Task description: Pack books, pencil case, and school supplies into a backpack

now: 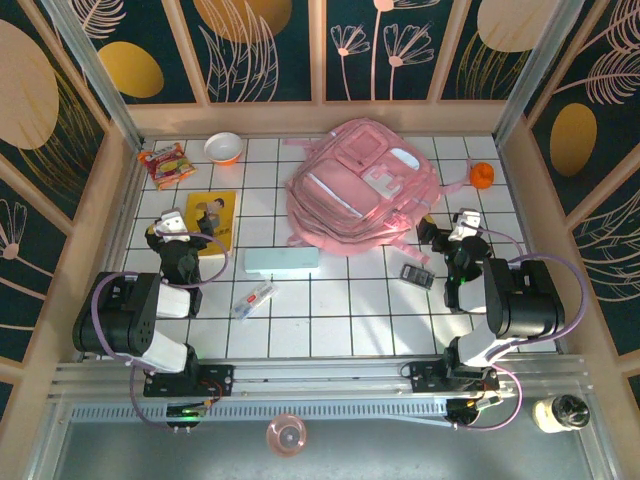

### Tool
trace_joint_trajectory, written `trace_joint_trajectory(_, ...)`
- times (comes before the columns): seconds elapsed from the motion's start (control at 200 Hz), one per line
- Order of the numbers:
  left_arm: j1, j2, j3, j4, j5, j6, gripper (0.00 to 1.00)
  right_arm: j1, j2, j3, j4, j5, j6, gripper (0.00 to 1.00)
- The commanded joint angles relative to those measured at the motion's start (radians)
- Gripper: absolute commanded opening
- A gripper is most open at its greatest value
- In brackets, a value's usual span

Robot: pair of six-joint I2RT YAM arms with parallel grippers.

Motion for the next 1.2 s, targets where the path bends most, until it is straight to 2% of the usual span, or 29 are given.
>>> trace_joint_trajectory(0.0,0.006,0.010,0.009,0.000,0.016,-0.024,0.99,-0.008,0.005,0.015,0.050,-0.009,-0.006,0.99)
trace_joint_trajectory(0.16,0.006,-0.001,-0.001,0.013,0.030,-0.013,0.99,-0.009,0.003,0.010,0.062,-0.005,-0.003,0.99)
trace_joint_trajectory(0.225,0.004,-0.051,0.025,-0.075,0.068,0.007,0.99,-0.011,-0.040,0.016,0.017,0.039,0.016,0.99)
trace_joint_trajectory(0.345,0.004,-0.199,0.183,-0.510,0.036,-0.078,0.90,-0.042,-0.243,0.121,-0.361,0.000,0.088,0.99)
trace_joint_trajectory(0.41,0.001,-0.240,0.243,-0.630,0.099,-0.145,0.81,-0.076,-0.319,0.202,-0.572,-0.107,0.171,0.99)
trace_joint_trajectory(0.465,-0.010,-0.254,0.301,-0.714,0.174,-0.199,0.74,-0.086,-0.356,0.279,-0.744,-0.148,0.237,0.99)
trace_joint_trajectory(0.606,-0.121,-0.169,0.507,-0.933,0.303,-0.269,0.68,-0.092,-0.343,0.486,-1.156,-0.158,0.373,0.99)
trace_joint_trajectory(0.706,-0.185,-0.021,0.673,-1.045,0.437,-0.341,0.59,-0.091,-0.293,0.560,-1.318,-0.232,0.490,0.99)
trace_joint_trajectory(0.731,-0.203,0.016,0.709,-1.065,0.452,-0.352,0.57,-0.086,-0.279,0.567,-1.343,-0.256,0.524,0.99)
trace_joint_trajectory(0.786,-0.245,0.098,0.778,-1.086,0.473,-0.357,0.55,-0.064,-0.258,0.561,-1.359,-0.295,0.577,0.89)
trace_joint_trajectory(0.846,-0.290,0.180,0.846,-1.102,0.476,-0.356,0.56,-0.006,-0.253,0.545,-1.354,-0.280,0.624,0.84)
trace_joint_trajectory(0.971,-0.347,0.363,0.982,-1.135,0.515,-0.368,0.54,0.150,-0.252,0.524,-1.336,-0.185,0.705,0.81)
trace_joint_trajectory(1.051,-0.375,0.448,1.038,-1.152,0.524,-0.368,0.52,0.216,-0.245,0.532,-1.332,-0.153,0.732,0.77)
trace_joint_trajectory(1.191,-0.413,0.520,1.040,-1.146,0.554,-0.377,0.42,0.243,-0.200,0.532,-1.323,-0.133,0.771,0.77)
